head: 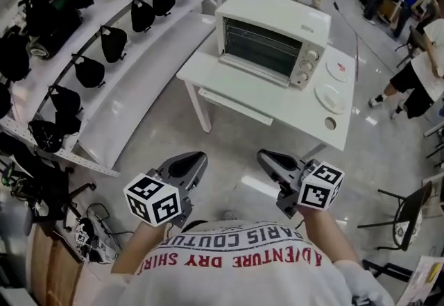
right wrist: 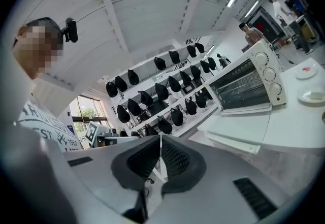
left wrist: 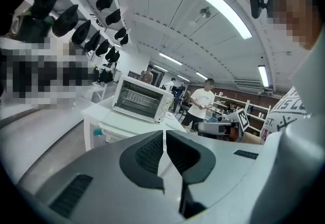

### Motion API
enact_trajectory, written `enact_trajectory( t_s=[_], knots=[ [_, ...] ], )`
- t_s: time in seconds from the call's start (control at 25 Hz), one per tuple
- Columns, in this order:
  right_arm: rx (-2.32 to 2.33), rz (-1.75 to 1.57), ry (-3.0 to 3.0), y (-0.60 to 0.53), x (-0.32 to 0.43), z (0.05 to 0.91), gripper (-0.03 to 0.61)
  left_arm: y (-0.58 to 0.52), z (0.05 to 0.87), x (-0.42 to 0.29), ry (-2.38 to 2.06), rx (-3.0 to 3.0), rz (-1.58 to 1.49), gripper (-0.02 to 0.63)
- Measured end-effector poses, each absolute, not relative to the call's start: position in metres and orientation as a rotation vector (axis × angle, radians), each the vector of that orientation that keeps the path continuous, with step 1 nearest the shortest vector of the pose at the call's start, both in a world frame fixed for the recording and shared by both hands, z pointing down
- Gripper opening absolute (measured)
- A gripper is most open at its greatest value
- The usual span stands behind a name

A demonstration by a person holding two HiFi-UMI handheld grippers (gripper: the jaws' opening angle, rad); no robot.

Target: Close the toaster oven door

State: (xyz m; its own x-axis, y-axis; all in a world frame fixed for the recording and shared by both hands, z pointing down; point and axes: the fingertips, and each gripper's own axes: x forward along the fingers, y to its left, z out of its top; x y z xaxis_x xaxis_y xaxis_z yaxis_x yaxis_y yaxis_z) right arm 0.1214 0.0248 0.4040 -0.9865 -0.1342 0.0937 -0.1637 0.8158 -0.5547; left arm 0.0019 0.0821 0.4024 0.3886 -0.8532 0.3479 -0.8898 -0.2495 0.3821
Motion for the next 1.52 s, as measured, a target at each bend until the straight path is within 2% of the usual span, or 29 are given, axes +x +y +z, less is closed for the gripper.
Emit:
enact_trajectory(
  t_s=[0.48,0.56,0.64,0.76,1.04,1.24,1.52],
  knots=[
    [0.605,0.875,-2.958,-0.049,0.134,0.407,0.028,0.004,0.424,-0.068,-1.442,2.201,0.2,0.044],
    [0.711,0.889,-2.939,-0.061,0.14,0.413,0.028,-0.013,0.435,-0.082,-1.394,2.205,0.228,0.08],
    [0.796,0.908,-2.905,-0.071,0.143,0.423,0.037,-0.029,0.451,-0.096,-1.333,2.204,0.278,0.151],
    [0.915,0.916,-2.819,-0.087,0.144,0.443,0.115,-0.055,0.47,-0.114,-1.262,2.227,0.38,0.21],
    [1.144,0.908,-2.725,-0.118,0.142,0.478,0.222,-0.107,0.508,-0.139,-1.092,2.267,0.455,0.285],
    [1.192,0.821,-2.593,-0.122,0.135,0.52,0.258,-0.135,0.547,-0.152,-1.057,2.301,0.572,0.307],
    [1.252,0.802,-2.415,-0.122,0.126,0.577,0.264,-0.16,0.594,-0.169,-1.024,2.295,0.645,0.31]
  ],
)
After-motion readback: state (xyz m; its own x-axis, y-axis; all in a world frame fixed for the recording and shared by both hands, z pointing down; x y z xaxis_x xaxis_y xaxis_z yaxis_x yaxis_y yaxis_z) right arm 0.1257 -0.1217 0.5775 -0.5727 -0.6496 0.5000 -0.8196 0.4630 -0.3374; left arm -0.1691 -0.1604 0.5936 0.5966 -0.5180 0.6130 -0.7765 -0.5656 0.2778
